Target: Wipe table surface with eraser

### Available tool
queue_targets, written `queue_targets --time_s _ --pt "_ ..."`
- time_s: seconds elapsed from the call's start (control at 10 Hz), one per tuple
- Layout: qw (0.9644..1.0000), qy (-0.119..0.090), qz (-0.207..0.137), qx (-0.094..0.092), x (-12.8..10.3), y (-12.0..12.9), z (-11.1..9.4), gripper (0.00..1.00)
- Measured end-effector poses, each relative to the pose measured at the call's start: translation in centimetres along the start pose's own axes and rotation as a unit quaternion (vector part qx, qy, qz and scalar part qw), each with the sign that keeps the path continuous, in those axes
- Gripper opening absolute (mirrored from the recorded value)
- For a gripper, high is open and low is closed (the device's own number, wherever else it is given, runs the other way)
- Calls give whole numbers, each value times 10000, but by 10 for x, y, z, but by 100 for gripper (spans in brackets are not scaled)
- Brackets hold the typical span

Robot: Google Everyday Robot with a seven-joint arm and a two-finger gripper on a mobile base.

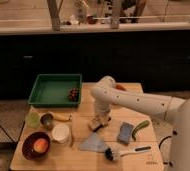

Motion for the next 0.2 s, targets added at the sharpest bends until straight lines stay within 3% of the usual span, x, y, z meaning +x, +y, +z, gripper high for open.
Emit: queue_targets --time_s 0.2 --pt "9999 17 103 85 18 -10 -5 0"
